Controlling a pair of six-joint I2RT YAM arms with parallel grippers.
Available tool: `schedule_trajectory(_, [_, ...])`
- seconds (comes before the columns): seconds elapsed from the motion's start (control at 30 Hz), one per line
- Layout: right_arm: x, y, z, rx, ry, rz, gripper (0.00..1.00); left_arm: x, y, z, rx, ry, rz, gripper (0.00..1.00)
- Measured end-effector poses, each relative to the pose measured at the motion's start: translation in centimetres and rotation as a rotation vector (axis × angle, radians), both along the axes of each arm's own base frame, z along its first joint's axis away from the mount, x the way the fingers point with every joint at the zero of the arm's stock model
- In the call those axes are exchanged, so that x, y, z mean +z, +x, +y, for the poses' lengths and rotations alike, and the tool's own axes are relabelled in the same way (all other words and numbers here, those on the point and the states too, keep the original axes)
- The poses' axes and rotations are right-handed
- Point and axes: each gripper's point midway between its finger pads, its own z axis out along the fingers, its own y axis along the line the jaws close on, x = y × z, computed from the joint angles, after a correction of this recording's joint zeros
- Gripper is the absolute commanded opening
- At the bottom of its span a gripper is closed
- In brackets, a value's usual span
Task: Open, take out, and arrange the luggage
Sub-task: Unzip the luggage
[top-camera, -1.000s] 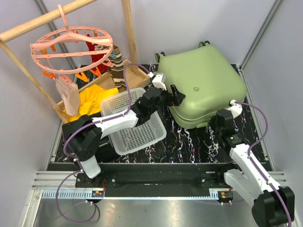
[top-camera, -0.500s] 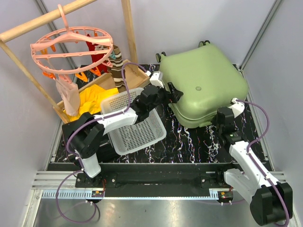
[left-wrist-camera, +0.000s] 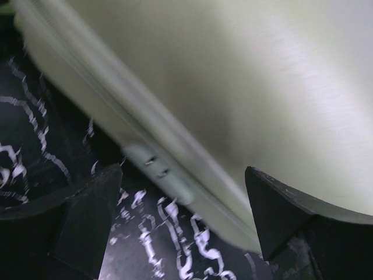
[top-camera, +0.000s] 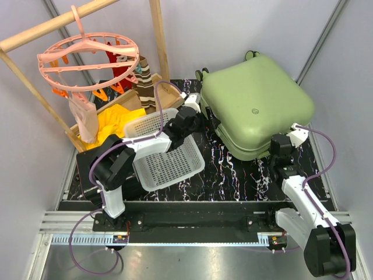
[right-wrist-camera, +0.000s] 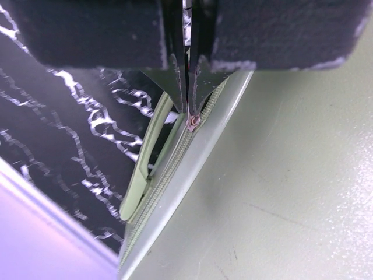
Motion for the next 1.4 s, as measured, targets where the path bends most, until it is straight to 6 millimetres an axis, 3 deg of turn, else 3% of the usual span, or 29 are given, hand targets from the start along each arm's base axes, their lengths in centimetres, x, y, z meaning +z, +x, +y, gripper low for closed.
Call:
schedule_trajectory(0.13, [0.1, 0.0, -0.9, -0.012, -0.046, 0.001, 0.0, -2.8, -0.4, 0.8, 0.001, 0.068, 0.055, 0.93])
schedule_trajectory(0.53, [0.1, 0.2, -0.7, 0.018, -0.053, -0.021, 0.0, -2.6, 0.3, 0.4, -0.001, -0.013, 0.075, 0.93])
schedule_trajectory(0.7, [0.5, 0.0, -0.5, 0.031, -0.042, -0.041, 0.0, -6.5, 0.1, 0.1, -0.006, 0.002, 0.177, 0.92])
schedule_trajectory(1.07, [0.5, -0.1, -0.2, 0.048, -0.024, -0.054, 0.0, -6.4, 0.2, -0.7, -0.016, -0.046, 0.227, 0.97])
schedule_trajectory(1.4, [0.4, 0.0, -0.1, 0.056, -0.017, -0.054, 0.0, -6.8, 0.4, -1.4, -0.009, -0.122, 0.272, 0.94])
